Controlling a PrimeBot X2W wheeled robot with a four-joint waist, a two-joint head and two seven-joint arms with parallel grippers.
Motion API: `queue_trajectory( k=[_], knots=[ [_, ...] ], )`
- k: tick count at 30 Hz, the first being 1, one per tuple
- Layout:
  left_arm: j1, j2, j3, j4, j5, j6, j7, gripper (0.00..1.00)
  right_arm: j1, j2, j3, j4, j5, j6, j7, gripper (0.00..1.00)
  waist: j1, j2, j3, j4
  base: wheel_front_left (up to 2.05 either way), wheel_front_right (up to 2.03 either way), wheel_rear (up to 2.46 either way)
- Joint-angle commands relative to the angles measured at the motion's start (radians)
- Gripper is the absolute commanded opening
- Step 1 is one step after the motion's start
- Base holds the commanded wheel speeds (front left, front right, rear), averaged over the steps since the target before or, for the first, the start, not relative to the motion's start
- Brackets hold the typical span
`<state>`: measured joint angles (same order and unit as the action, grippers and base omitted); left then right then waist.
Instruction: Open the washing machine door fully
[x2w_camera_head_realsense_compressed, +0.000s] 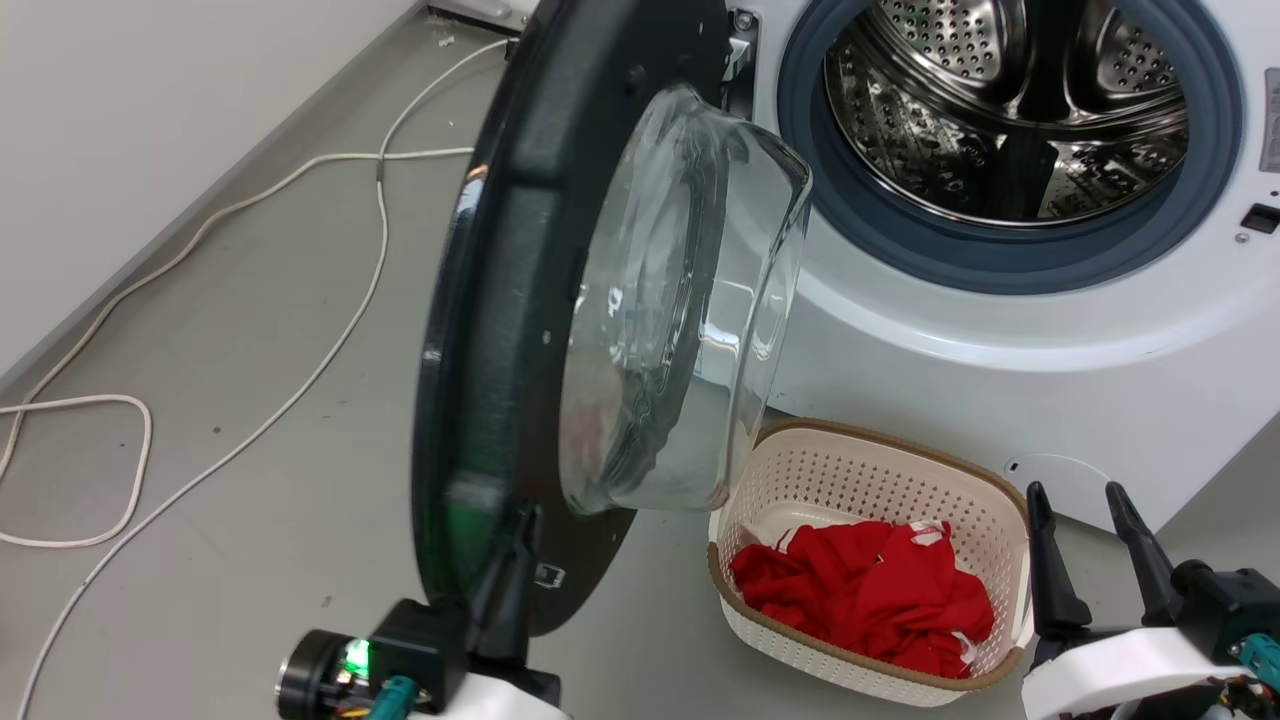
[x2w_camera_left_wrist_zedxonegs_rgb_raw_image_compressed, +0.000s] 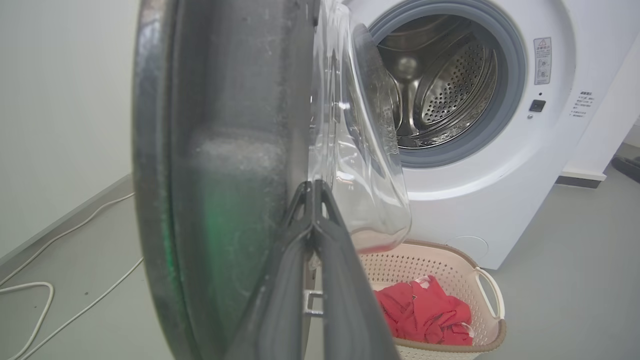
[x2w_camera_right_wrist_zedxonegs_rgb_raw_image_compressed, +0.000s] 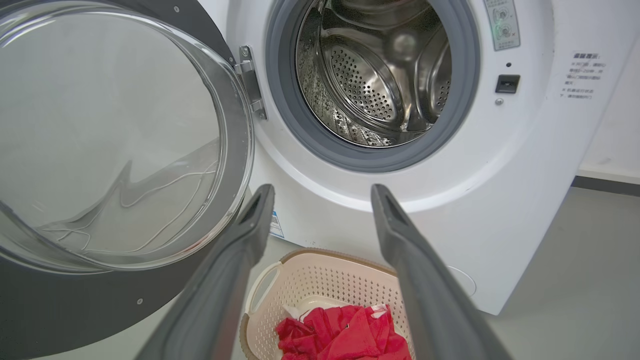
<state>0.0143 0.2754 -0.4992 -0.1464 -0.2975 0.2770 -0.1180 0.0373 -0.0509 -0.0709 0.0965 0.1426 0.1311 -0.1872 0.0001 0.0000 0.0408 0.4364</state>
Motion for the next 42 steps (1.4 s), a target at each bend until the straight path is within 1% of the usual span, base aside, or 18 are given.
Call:
queue_trajectory(
  k=[1, 9, 15, 20, 26, 34, 38, 42],
  knots=[
    [-0.017, 0.012, 0.022, 0.004, -0.004, 0.012, -0.008, 0.0, -0.019, 0.001, 0.0, -0.006, -0.004, -0.001, 0.003, 1.0, -0.0001, 0.0, 0.008, 0.003, 0.0, 0.0, 0.0],
    [-0.071, 0.047, 0.125, 0.045, -0.034, 0.037, -0.037, 0.0, -0.041, 0.001, 0.0, -0.01, -0.014, -0.001, 0.016, 1.0, -0.0001, 0.0, 0.031, -0.01, 0.0, 0.0, 0.0],
    [-0.117, 0.08, 0.221, 0.104, -0.078, 0.038, -0.073, 0.0, -0.046, 0.001, -0.004, -0.014, -0.017, -0.001, 0.022, 1.0, -0.0001, 0.0, 0.051, -0.035, 0.0, 0.0, 0.0],
    [-0.161, 0.109, 0.294, 0.171, -0.119, 0.016, -0.103, 0.0, -0.064, 0.001, -0.001, -0.022, -0.024, -0.001, 0.029, 1.0, -0.0001, 0.0, 0.077, -0.064, 0.0, 0.0, 0.0],
    [-0.212, 0.142, 0.37, 0.248, -0.156, 0.005, -0.123, 0.0, -0.073, 0.001, 0.006, -0.031, -0.032, -0.001, 0.036, 1.0, -0.0001, 0.0, 0.103, -0.091, 0.0, 0.0, 0.0],
    [-0.275, 0.182, 0.442, 0.37, -0.181, -0.024, -0.14, 0.0, -0.087, 0.001, 0.006, -0.037, -0.041, -0.001, 0.042, 1.0, -0.0001, 0.0, 0.125, -0.115, 0.0, 0.0, 0.0],
    [-0.306, 0.192, 0.469, 0.429, -0.19, -0.041, -0.143, 0.0, -0.095, 0.001, 0.005, -0.039, -0.041, -0.001, 0.045, 1.0, -0.0001, 0.0, 0.132, -0.119, 0.0, 0.0, 0.0],
    [-0.315, 0.182, 0.479, 0.474, -0.182, -0.053, -0.147, 0.0, -0.095, 0.001, 0.006, -0.031, -0.04, -0.001, 0.044, 1.0, -0.0001, 0.0, 0.126, -0.124, 0.0, 0.0, 0.0]
  ],
)
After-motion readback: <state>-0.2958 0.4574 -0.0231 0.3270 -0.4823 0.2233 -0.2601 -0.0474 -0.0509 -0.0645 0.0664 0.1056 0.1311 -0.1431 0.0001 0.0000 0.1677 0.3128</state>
